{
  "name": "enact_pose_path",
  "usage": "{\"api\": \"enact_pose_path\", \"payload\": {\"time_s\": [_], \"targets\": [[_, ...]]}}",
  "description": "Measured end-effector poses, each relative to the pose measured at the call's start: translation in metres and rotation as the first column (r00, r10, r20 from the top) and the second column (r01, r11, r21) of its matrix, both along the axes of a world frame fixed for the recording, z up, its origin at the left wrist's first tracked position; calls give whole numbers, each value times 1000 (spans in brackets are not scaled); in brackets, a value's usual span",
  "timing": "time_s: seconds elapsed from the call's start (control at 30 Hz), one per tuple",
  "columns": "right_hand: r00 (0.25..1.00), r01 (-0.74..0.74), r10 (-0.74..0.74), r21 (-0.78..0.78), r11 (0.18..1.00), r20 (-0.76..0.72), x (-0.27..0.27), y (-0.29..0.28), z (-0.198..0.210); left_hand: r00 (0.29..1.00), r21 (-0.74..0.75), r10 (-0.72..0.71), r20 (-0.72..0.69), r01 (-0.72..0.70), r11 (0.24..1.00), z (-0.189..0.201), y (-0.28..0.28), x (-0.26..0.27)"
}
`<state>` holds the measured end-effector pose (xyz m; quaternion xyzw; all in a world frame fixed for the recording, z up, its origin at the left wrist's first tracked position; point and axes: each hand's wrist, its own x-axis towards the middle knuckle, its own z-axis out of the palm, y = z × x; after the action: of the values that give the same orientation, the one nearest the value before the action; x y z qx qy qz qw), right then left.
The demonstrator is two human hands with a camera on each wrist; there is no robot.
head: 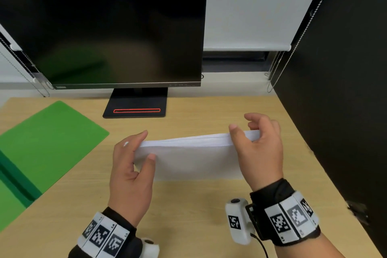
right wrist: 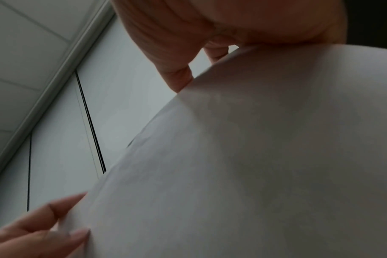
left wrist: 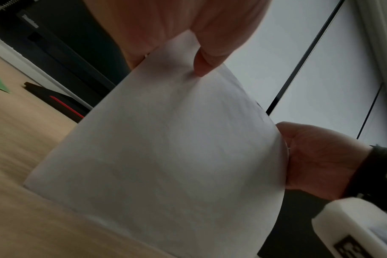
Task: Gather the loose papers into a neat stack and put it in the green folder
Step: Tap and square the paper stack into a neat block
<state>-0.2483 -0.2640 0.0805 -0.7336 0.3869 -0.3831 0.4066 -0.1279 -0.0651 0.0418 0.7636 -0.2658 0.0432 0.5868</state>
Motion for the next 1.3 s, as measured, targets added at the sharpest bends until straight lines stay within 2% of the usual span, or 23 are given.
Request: {"api": "enact_pose_path", "payload": {"time_s": [0.07, 0.2, 0.27, 0.33, 0.37, 0.4, 0.47, 0.6, 0.67, 0.8, 0.87, 0.93, 1.0, 1.03, 1.1, 1.3], "targets": [[1000, -9, 9, -13, 1000, -3, 1, 1, -3, 1000, 21, -1, 24, 1, 1000, -1, 1, 0], [986, -81, 80, -4, 997, 149, -8, 1, -7, 997, 90, 78, -30, -75, 993, -11, 5, 5], [958, -194, 162, 121, 974, 235, -24, -8, -17, 993, 106, 93, -68, -85, 991, -16, 7, 9], [932, -325, 232, 360, 875, 277, -36, -19, -27, 995, 104, 87, -58, -80, 991, -16, 8, 11], [929, -362, 280, 430, 827, 242, -39, -22, -30, 996, 97, 76, -44, -71, 993, -14, 8, 12], [928, -373, 324, 438, 818, 187, -42, -23, -32, 998, 87, 62, -24, -60, 994, -11, 7, 11], [936, -351, 325, 366, 862, 133, -45, -20, -28, 998, 54, 52, 23, -53, 997, -1, 3, 11], [911, -353, 282, 214, 911, 301, -48, -12, -8, 985, -56, 82, 153, -74, 996, 29, 1, 15], [913, -313, 238, 198, 929, 330, -48, -10, -8, 978, -57, 79, 194, -69, 996, 34, -1, 16], [939, -275, 196, 275, 921, 282, -40, -5, -31, 993, 49, 84, 77, -88, 995, 12, -8, 13], [947, -268, 186, 319, 909, 263, -40, -6, -43, 997, 54, 76, 18, -77, 996, 6, -9, 9], [952, -252, 168, 349, 903, 254, -42, -8, -51, 988, -75, 54, -148, -65, 995, 3, -7, 10], [955, -251, 166, 369, 895, 246, -44, -10, -54, 920, -180, -26, -390, -49, 982, 0, -5, 13], [954, -257, 170, 378, 890, 247, -45, -11, -55, 891, -176, -62, -450, -21, 984, -2, -4, 13], [948, -275, 179, 392, 878, 265, -46, -11, -54, 869, -146, -92, -486, 23, 989, -9, -2, 12], [933, -300, 175, 410, 862, 314, -44, -8, -49, 862, -198, -102, -496, 2, 980, -11, -5, 10]]}}
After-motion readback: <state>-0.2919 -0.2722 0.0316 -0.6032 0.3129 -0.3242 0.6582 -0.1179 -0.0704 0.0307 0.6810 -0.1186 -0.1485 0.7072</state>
